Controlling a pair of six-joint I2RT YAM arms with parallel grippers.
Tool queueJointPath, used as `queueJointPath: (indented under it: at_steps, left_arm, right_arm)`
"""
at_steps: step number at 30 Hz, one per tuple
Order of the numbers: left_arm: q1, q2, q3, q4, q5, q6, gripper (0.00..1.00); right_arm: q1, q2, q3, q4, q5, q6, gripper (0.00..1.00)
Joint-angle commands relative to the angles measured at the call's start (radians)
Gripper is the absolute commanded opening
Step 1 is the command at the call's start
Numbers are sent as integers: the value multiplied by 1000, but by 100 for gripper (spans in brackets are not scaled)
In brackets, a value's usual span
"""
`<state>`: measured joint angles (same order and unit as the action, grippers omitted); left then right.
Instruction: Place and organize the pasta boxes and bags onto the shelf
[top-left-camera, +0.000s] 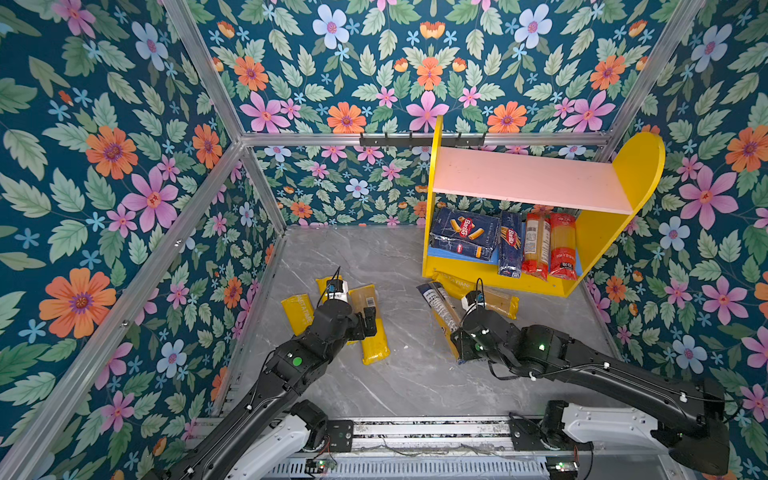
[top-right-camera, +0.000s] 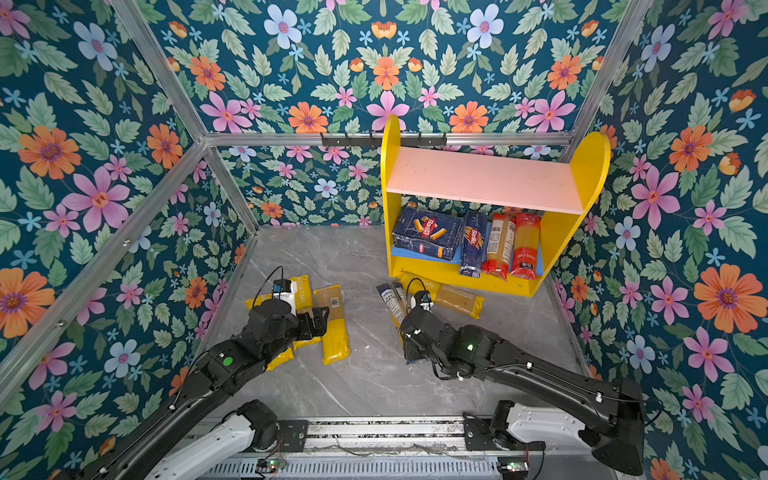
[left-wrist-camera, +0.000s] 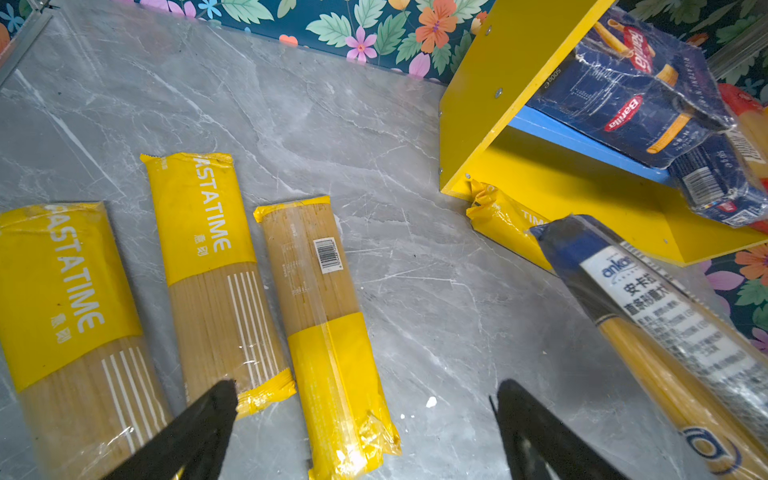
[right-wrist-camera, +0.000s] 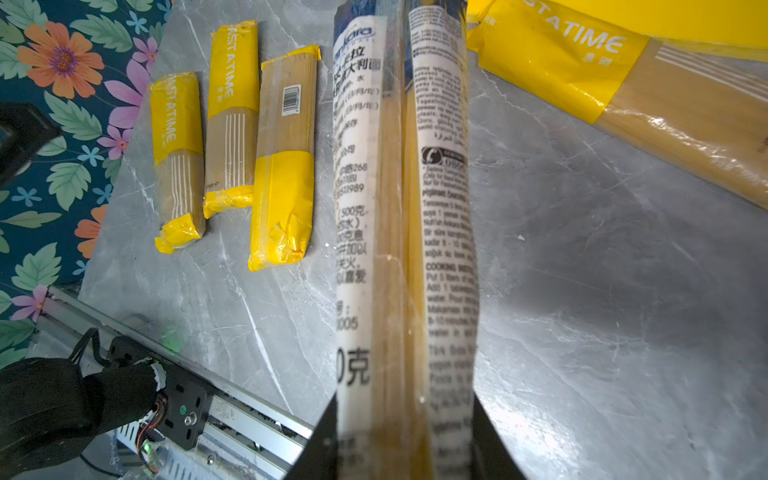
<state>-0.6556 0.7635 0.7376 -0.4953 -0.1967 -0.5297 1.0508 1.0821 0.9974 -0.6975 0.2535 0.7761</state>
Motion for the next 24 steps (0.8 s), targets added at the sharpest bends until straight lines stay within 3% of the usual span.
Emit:
queueJointPath:
  at_steps: [1, 24]
  left_arm:
    - [-1, 14, 8, 37, 31, 17, 100]
    - [-1, 189, 57, 141, 114, 4, 100]
  right_arm:
    - [1, -30, 26, 34, 72, -29, 11]
    - [-1, -207, 99, 107, 30, -104, 6]
